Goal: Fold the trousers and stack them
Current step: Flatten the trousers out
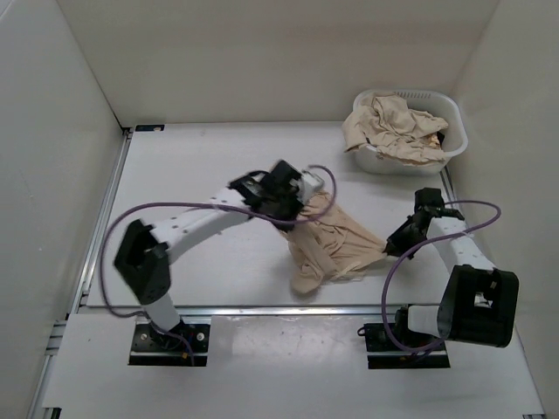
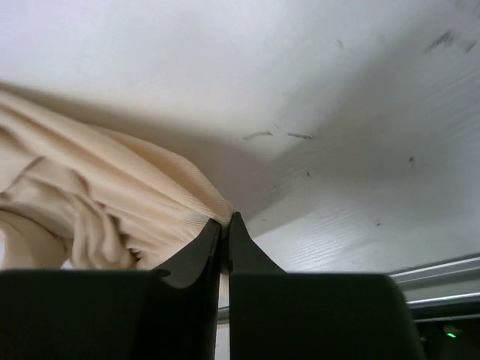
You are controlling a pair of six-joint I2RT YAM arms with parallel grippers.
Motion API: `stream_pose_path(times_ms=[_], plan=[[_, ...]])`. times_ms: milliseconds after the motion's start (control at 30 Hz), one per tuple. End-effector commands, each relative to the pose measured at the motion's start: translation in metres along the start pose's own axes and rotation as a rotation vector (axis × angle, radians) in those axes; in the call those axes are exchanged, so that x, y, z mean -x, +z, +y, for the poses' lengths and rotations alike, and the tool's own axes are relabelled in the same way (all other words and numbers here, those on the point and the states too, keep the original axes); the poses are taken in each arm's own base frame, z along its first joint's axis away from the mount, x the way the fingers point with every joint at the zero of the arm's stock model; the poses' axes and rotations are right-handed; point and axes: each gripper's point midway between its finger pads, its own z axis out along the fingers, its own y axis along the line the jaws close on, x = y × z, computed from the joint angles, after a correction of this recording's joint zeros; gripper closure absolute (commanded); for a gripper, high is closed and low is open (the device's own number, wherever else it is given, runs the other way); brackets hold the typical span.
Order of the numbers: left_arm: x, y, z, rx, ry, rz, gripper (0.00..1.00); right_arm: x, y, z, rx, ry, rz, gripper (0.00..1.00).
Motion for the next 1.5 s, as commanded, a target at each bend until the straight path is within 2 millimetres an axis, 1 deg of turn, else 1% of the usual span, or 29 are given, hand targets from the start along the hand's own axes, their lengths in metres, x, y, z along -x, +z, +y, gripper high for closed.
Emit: stream_pose_path(times_ms=[0, 33, 67, 100, 133, 167, 200, 233, 267, 300, 333, 400, 467, 533, 633, 667, 733, 867, 967, 1000, 1100, 1167, 1233, 1267, 1333, 1367, 1400, 1433, 1467], plan=[[0.01, -0.103, 0.052, 0.114, -0.104, -0.161, 0.86, 0.043, -0.038, 0.008, -0.038, -0.114, -0.133, 1.0], [0.0, -0.117, 0.071, 0.165, -0.146, -0.151, 0.86, 0.047, -0.046, 0.008, -0.06, -0.136, -0.137, 1.0], [-0.005, -0.13, 0.088, 0.198, -0.19, -0.163, 0.86, 0.071, -0.07, 0.023, -0.05, -0.164, -0.221, 1.0], [-0.011, -0.144, 0.109, 0.247, -0.238, -0.175, 0.86, 0.083, -0.078, 0.025, -0.073, -0.196, -0.241, 1.0], [-0.022, -0.169, 0.149, 0.331, -0.339, -0.217, 0.86, 0.094, -0.091, 0.03, -0.082, -0.213, -0.273, 1.0], [-0.025, -0.187, 0.171, 0.38, -0.389, -0.252, 0.86, 0.101, -0.103, 0.033, -0.1, -0.23, -0.287, 1.0], [-0.041, -0.211, 0.212, 0.471, -0.494, -0.277, 0.86, 0.124, -0.13, 0.051, -0.08, -0.259, -0.364, 1.0], [-0.047, -0.228, 0.231, 0.521, -0.541, -0.303, 0.86, 0.132, -0.143, 0.061, -0.064, -0.273, -0.391, 1.0], [-0.039, -0.26, 0.249, 0.567, -0.567, -0.38, 0.86, 0.136, -0.156, 0.066, -0.057, -0.284, -0.405, 1.0], [-0.041, -0.277, 0.266, 0.599, -0.6, -0.412, 0.86, 0.144, -0.165, 0.075, -0.045, -0.294, -0.426, 1.0], [-0.047, -0.315, 0.293, 0.661, -0.652, -0.484, 0.86, 0.154, -0.195, 0.089, 0.002, -0.304, -0.5, 1.0], [-0.057, -0.344, 0.311, 0.714, -0.692, -0.528, 0.86, 0.159, -0.213, 0.097, 0.021, -0.317, -0.534, 1.0], [-0.079, -0.371, 0.328, 0.795, -0.748, -0.549, 0.86, 0.162, -0.239, 0.104, 0.053, -0.341, -0.596, 1.0], [-0.104, -0.393, 0.344, 0.871, -0.801, -0.564, 0.86, 0.162, -0.252, 0.104, 0.063, -0.349, -0.634, 1.0], [-0.125, -0.417, 0.352, 0.937, -0.847, -0.582, 0.86, 0.157, -0.274, 0.093, 0.046, -0.332, -0.696, 1.0], [-0.139, -0.431, 0.356, 0.979, -0.874, -0.588, 0.86, 0.153, -0.29, 0.086, 0.049, -0.31, -0.746, 1.0], [-0.143, -0.45, 0.343, 1.011, -0.869, -0.627, 0.86, 0.148, -0.316, 0.067, 0.008, -0.285, -0.843, 1.0], [-0.154, -0.451, 0.322, 1.028, -0.883, -0.626, 0.86, 0.133, -0.357, 0.044, 0.009, -0.236, -0.977, 1.0], [-0.162, -0.464, 0.306, 1.099, -0.892, -0.628, 0.86, 0.116, -0.377, 0.032, 0.035, -0.223, -1.028, 1.0], [-0.163, -0.467, 0.3, 1.111, -0.894, -0.627, 0.86, 0.112, -0.39, 0.028, 0.045, -0.212, -1.061, 1.0], [-0.173, -0.462, 0.291, 1.115, -0.932, -0.582, 0.86, 0.096, -0.406, 0.013, 0.045, -0.195, -1.097, 1.0], [-0.175, -0.458, 0.284, 1.102, -0.947, -0.563, 0.86, 0.091, -0.406, 0.009, 0.045, -0.188, -1.09, 1.0], [-0.185, -0.44, 0.285, 1.056, -0.983, -0.515, 0.86, 0.091, -0.381, 0.014, 0.044, -0.223, -1.013, 1.0], [-0.193, -0.426, 0.286, 1.033, -1.007, -0.484, 0.86, 0.095, -0.357, 0.019, 0.036, -0.243, -0.957, 1.0], [-0.204, -0.405, 0.295, 0.984, -1.044, -0.433, 0.86, 0.104, -0.322, 0.03, 0.02, -0.273, -0.858, 1.0], [-0.204, -0.394, 0.311, 0.942, -1.05, -0.429, 0.86, 0.118, -0.292, 0.042, 0.007, -0.291, -0.789, 1.0], [-0.207, -0.383, 0.319, 0.907, -1.065, -0.409, 0.86, 0.127, -0.28, 0.048, -0.001, -0.282, -0.77, 1.0], [-0.2, -0.376, 0.339, 0.861, -1.064, -0.405, 0.86, 0.146, -0.258, 0.06, -0.015, -0.284, -0.75, 1.0], [-0.195, -0.372, 0.35, 0.847, -1.059, -0.398, 0.86, 0.157, -0.251, 0.066, -0.021, -0.273, -0.751, 1.0]])
